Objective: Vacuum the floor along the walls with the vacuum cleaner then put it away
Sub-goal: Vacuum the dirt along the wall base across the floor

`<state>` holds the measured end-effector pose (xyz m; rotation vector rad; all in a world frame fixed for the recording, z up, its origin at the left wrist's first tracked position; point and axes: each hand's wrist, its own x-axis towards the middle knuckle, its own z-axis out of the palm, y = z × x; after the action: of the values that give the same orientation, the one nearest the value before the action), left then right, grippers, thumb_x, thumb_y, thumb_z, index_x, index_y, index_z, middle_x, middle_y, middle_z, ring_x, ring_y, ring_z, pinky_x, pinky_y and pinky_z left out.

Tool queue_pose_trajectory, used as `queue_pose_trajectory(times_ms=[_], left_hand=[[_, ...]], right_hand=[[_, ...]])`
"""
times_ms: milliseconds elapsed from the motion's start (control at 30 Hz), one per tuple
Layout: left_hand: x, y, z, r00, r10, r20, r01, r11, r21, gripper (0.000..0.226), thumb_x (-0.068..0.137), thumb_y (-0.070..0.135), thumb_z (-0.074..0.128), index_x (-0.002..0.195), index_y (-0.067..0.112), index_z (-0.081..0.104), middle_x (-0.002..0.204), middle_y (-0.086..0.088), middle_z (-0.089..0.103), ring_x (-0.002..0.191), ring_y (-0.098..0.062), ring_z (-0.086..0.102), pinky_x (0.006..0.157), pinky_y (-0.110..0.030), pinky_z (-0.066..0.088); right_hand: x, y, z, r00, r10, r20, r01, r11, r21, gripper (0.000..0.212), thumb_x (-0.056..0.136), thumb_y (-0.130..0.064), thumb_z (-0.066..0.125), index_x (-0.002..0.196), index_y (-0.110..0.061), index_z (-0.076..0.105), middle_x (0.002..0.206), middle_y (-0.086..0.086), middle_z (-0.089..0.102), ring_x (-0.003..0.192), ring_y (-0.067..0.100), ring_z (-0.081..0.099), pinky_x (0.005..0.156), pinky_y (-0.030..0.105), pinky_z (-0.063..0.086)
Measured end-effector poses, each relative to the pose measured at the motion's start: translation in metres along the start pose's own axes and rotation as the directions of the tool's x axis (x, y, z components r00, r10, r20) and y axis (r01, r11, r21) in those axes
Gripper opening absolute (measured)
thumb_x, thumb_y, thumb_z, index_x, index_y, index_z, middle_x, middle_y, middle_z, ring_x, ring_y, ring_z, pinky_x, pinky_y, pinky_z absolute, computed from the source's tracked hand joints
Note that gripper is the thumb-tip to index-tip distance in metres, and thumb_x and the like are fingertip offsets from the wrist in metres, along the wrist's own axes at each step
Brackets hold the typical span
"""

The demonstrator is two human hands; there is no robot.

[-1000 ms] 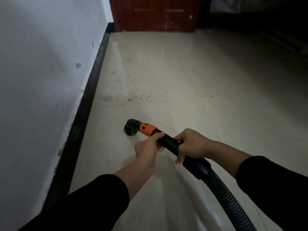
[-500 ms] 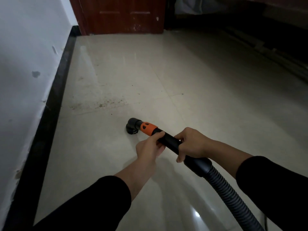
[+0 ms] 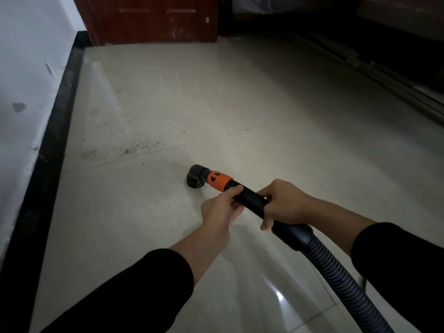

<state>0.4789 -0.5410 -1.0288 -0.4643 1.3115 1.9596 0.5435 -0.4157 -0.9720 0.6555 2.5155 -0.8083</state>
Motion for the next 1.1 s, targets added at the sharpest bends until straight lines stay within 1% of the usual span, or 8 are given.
queue_pose_trajectory(times_ms=[133, 233, 367, 600, 767, 833, 967, 1100], left_hand=[[0.001, -0.007, 0.009, 1.0, -0.018, 0.017, 0.018, 1.0, -0.01, 0.014, 0.08, 0.007, 0.076, 0.089, 0.001, 0.068, 0.076, -0.009, 0.075, 0.074, -0.013, 0.074, 0.077, -0.025, 0.058], [0.003, -0.011, 0.015, 0.999, -0.031, 0.032, 0.032, 0.999, -0.01, 0.012, 0.08, 0.006, 0.076, 0.087, 0.001, 0.068, 0.075, -0.009, 0.075, 0.071, -0.013, 0.074, 0.07, -0.023, 0.059], [0.006, -0.011, 0.019, 0.999, -0.042, 0.034, 0.043, 0.999, -0.011, 0.013, 0.08, 0.005, 0.076, 0.088, 0.001, 0.067, 0.075, -0.01, 0.075, 0.07, -0.014, 0.074, 0.064, -0.021, 0.059], [0.016, -0.002, 0.013, 1.0, -0.005, 0.013, 0.005, 1.0, -0.006, 0.012, 0.081, 0.006, 0.075, 0.089, 0.002, 0.068, 0.078, -0.01, 0.076, 0.077, -0.014, 0.074, 0.072, -0.023, 0.059], [0.022, 0.004, 0.005, 1.0, 0.023, -0.003, -0.023, 1.0, 0.004, 0.012, 0.081, 0.008, 0.075, 0.089, 0.003, 0.068, 0.084, -0.011, 0.075, 0.084, -0.016, 0.073, 0.077, -0.025, 0.057], [0.025, 0.008, 0.003, 0.999, 0.032, -0.011, -0.032, 0.999, 0.0, 0.011, 0.082, 0.007, 0.075, 0.089, 0.003, 0.068, 0.082, -0.01, 0.075, 0.084, -0.016, 0.073, 0.075, -0.024, 0.057], [0.031, 0.014, -0.003, 0.998, 0.054, -0.04, -0.055, 0.998, -0.008, 0.011, 0.081, 0.007, 0.075, 0.088, 0.004, 0.068, 0.08, -0.009, 0.076, 0.084, -0.017, 0.073, 0.071, -0.024, 0.058], [0.037, 0.016, -0.006, 0.997, 0.069, -0.038, -0.07, 0.997, -0.02, 0.012, 0.08, 0.008, 0.076, 0.089, 0.004, 0.068, 0.081, -0.009, 0.076, 0.084, -0.017, 0.074, 0.071, -0.024, 0.058]], right_hand=[[-0.004, 0.01, -0.003, 1.0, 0.024, -0.014, -0.024, 1.0, 0.009, 0.037, 0.058, -0.013, 0.082, 0.093, -0.021, 0.072, 0.069, 0.0, 0.067, 0.063, 0.012, 0.062, 0.056, 0.023, 0.049], [-0.006, 0.017, -0.003, 0.999, 0.036, -0.033, -0.035, 0.999, 0.021, 0.035, 0.058, -0.012, 0.082, 0.091, -0.021, 0.071, 0.071, 0.001, 0.069, 0.064, 0.012, 0.062, 0.056, 0.024, 0.05], [-0.004, 0.022, -0.003, 0.998, 0.049, -0.047, -0.047, 0.998, 0.032, 0.031, 0.059, -0.011, 0.081, 0.086, -0.02, 0.07, 0.07, 0.001, 0.068, 0.062, 0.012, 0.062, 0.052, 0.022, 0.045], [0.012, 0.012, -0.001, 0.998, 0.029, -0.057, -0.027, 0.999, 0.039, 0.028, 0.059, -0.008, 0.079, 0.081, -0.021, 0.069, 0.069, 0.003, 0.068, 0.061, 0.014, 0.063, 0.048, 0.02, 0.042], [0.022, 0.004, 0.002, 0.999, 0.004, -0.046, -0.002, 0.999, 0.047, 0.03, 0.06, -0.008, 0.079, 0.081, -0.025, 0.066, 0.069, 0.001, 0.067, 0.06, 0.011, 0.061, 0.047, 0.019, 0.04], [0.026, 0.001, 0.003, 0.999, -0.005, -0.05, 0.008, 0.998, 0.061, 0.029, 0.061, -0.008, 0.079, 0.079, -0.026, 0.065, 0.069, 0.0, 0.066, 0.06, 0.011, 0.06, 0.047, 0.019, 0.039], [0.034, -0.006, 0.007, 0.999, -0.02, -0.047, 0.024, 0.995, 0.094, 0.035, 0.062, -0.008, 0.079, 0.091, -0.024, 0.07, 0.072, 0.001, 0.067, 0.065, 0.013, 0.061, 0.049, 0.02, 0.041], [0.04, -0.009, 0.008, 0.999, -0.03, -0.044, 0.035, 0.994, 0.107, 0.038, 0.061, -0.008, 0.08, 0.095, -0.023, 0.071, 0.071, 0.0, 0.065, 0.064, 0.013, 0.061, 0.048, 0.019, 0.04]])
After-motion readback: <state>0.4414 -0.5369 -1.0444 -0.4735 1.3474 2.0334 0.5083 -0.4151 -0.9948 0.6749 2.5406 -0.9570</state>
